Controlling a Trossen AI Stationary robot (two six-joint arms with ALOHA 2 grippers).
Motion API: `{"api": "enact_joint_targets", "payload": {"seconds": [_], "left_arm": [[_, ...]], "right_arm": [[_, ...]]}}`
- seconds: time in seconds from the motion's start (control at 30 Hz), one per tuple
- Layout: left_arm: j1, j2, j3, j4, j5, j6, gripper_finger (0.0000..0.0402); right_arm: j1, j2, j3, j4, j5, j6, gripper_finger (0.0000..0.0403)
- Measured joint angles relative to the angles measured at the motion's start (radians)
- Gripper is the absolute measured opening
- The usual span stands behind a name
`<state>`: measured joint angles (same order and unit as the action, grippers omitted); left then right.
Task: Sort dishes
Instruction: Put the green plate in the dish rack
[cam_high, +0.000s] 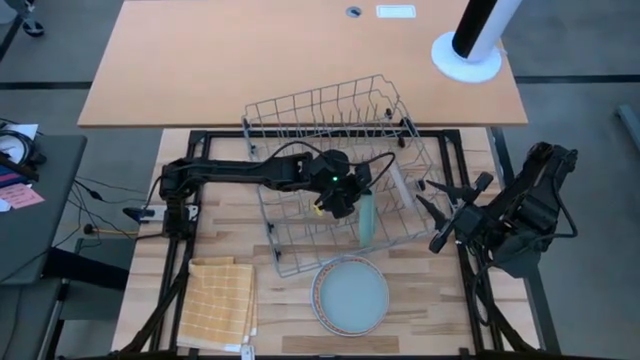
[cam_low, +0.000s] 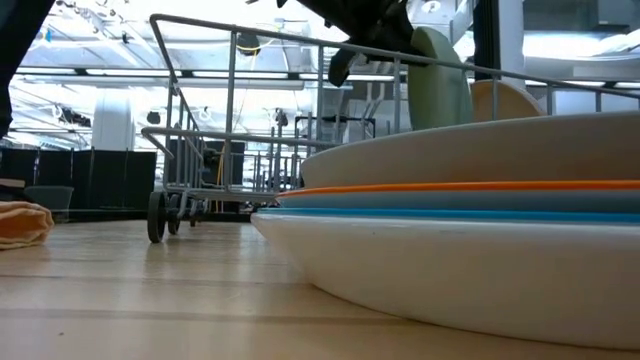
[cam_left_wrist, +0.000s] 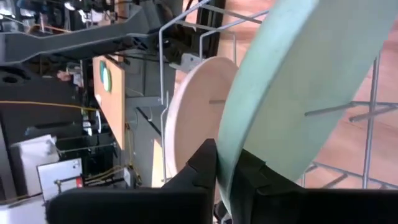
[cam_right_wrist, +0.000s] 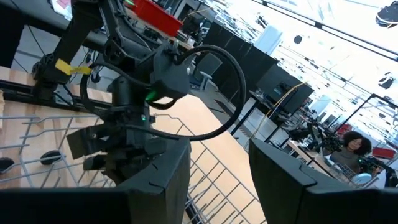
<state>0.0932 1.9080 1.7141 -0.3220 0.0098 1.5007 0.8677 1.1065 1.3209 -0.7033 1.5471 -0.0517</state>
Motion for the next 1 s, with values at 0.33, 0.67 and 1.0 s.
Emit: {"api": "enact_joint_targets", "payload": {"seconds": [0.33, 0.67, 1.0], "left_arm": [[-0.015, -0.004, 0.026, -0.013, -0.137, -0.014, 0.0009], [-0.053, -0.003, 0.037, -0.025, -0.326, -0.028, 0.0007], [-0.114, -0.003, 0.037, -0.004, -0.506, -0.072, 0.0006]], "right_arm": [[0.0, 0.0, 0.0, -0.001, 0.0, 0.0, 0.0166], [-0.006, 0.0, 0.0, -0.004, -0.001, -0.001, 0.0166], [-0.006, 0.0, 0.0, -0.004, -0.001, -0.001, 0.0166]]}}
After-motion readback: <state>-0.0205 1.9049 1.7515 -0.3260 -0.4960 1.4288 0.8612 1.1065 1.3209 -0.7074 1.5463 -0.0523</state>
